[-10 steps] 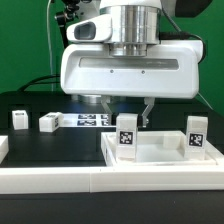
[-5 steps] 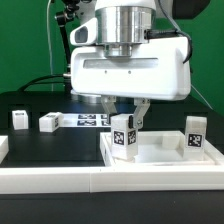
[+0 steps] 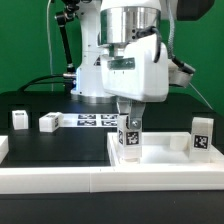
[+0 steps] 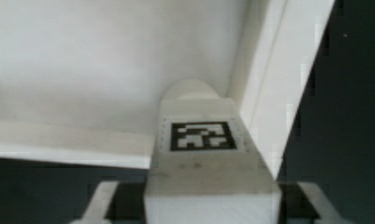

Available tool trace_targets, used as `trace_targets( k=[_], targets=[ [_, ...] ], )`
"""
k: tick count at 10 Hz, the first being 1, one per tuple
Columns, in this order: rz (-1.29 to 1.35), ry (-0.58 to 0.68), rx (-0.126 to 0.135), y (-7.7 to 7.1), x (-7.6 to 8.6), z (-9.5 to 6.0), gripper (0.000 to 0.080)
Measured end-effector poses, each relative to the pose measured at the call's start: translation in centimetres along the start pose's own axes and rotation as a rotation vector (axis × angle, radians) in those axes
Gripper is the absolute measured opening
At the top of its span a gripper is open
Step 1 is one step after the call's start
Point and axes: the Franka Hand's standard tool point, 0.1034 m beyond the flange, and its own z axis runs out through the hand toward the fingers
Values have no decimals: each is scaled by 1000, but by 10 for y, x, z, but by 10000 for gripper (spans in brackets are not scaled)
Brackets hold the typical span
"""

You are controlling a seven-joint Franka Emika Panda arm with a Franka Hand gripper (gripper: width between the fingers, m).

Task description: Assemble square table

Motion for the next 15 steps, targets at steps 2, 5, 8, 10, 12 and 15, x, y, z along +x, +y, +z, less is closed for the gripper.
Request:
trace_targets(
  k=[2, 5, 8, 10, 12, 15],
  targets=[
    [138, 1, 0, 0, -2, 0, 290],
    [270, -2, 4, 0, -3, 1, 290],
    [220, -6, 5, 0, -4, 1, 543],
    [145, -7, 4, -1, -2, 0, 639],
    [-119, -8, 4, -3, -4, -1, 648],
    [-372, -2, 10, -3, -2, 0, 649]
  ],
)
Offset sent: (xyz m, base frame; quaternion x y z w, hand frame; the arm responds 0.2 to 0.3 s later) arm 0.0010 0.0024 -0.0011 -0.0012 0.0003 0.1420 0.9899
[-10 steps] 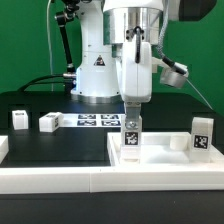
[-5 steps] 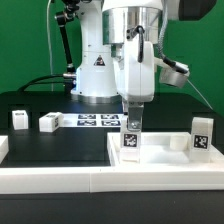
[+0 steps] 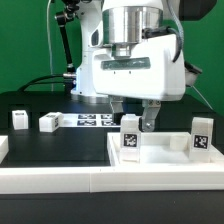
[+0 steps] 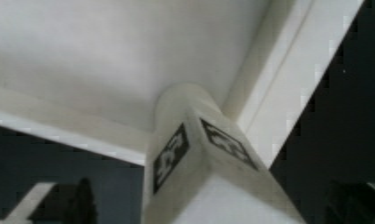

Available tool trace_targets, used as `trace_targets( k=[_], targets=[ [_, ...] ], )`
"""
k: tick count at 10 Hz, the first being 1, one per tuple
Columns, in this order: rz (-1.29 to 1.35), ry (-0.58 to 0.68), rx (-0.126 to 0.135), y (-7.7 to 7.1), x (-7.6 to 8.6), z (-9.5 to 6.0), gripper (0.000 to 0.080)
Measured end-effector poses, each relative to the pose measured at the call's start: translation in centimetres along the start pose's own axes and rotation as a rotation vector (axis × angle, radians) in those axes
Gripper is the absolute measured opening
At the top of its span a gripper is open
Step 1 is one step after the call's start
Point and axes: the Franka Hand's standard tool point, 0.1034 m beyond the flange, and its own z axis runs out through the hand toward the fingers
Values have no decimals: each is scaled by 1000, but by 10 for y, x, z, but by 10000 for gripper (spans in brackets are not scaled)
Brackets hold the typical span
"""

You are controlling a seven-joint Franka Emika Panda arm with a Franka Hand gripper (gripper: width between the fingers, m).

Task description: Assemble square table

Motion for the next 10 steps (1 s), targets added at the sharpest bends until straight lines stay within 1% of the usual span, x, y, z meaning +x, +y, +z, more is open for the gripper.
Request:
trace_targets(
  k=[5, 7, 10],
  targets=[
    [-361, 3, -5, -2, -2, 0, 649],
    [-569, 6, -11, -2, -2, 0, 649],
    [-777, 5, -11, -3, -4, 0, 649]
  ],
)
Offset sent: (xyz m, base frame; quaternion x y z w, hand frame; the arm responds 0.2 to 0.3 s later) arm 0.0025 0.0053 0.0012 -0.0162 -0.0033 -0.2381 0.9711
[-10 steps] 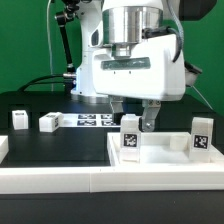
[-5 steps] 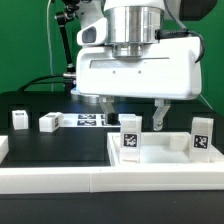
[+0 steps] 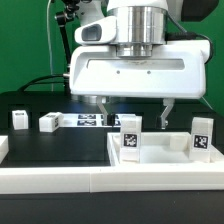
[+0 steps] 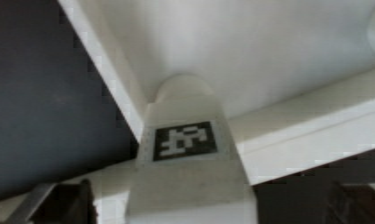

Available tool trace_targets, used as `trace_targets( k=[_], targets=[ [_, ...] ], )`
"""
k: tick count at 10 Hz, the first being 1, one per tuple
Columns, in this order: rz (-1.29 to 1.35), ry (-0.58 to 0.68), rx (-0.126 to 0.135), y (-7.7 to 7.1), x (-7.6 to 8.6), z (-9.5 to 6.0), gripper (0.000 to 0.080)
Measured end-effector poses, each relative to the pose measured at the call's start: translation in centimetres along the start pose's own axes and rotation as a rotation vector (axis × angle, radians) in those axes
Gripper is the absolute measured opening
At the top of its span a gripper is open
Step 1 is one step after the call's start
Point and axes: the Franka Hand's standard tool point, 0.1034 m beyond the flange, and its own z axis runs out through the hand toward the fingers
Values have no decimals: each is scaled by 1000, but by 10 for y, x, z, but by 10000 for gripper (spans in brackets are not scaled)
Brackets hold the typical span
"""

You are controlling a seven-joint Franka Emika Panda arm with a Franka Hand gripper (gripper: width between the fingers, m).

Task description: Assemble square table

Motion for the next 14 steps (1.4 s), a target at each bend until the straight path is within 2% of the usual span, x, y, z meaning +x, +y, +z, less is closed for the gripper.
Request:
trace_targets(
  k=[2, 4, 6, 10, 14],
  targets=[
    [-133, 0, -9, 1, 1, 0, 649],
    [-144, 0, -9, 2, 1, 0, 635],
    [-143, 1, -10, 2, 1, 0, 285],
    [-114, 1, -9, 3, 1, 0, 290],
    [324, 16, -9, 5, 0, 0, 290]
  ],
)
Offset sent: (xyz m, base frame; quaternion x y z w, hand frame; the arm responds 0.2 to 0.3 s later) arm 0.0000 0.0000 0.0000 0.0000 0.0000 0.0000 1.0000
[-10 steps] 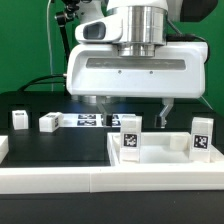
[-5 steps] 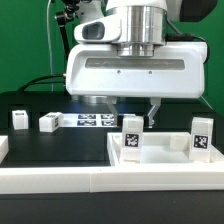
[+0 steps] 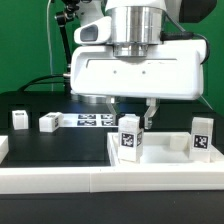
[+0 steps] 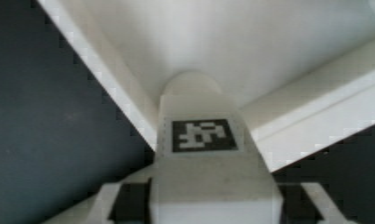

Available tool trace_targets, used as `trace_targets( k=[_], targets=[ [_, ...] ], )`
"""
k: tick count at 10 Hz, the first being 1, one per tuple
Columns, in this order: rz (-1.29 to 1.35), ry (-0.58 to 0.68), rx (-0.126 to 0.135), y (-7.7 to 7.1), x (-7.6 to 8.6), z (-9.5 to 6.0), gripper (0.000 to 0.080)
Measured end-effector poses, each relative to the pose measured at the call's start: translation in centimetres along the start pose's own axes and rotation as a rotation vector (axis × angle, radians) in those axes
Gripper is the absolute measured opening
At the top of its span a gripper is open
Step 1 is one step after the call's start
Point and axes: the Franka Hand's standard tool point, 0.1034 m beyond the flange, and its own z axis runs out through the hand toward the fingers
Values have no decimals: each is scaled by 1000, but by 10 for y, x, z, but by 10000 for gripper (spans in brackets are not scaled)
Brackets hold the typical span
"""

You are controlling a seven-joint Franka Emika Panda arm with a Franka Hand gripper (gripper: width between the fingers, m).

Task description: Assemble square table

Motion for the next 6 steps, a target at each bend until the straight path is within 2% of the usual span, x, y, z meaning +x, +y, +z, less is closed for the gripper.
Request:
trace_targets(
  k=[6],
  targets=[
    [585, -2, 10, 4, 1, 0, 290]
  ],
)
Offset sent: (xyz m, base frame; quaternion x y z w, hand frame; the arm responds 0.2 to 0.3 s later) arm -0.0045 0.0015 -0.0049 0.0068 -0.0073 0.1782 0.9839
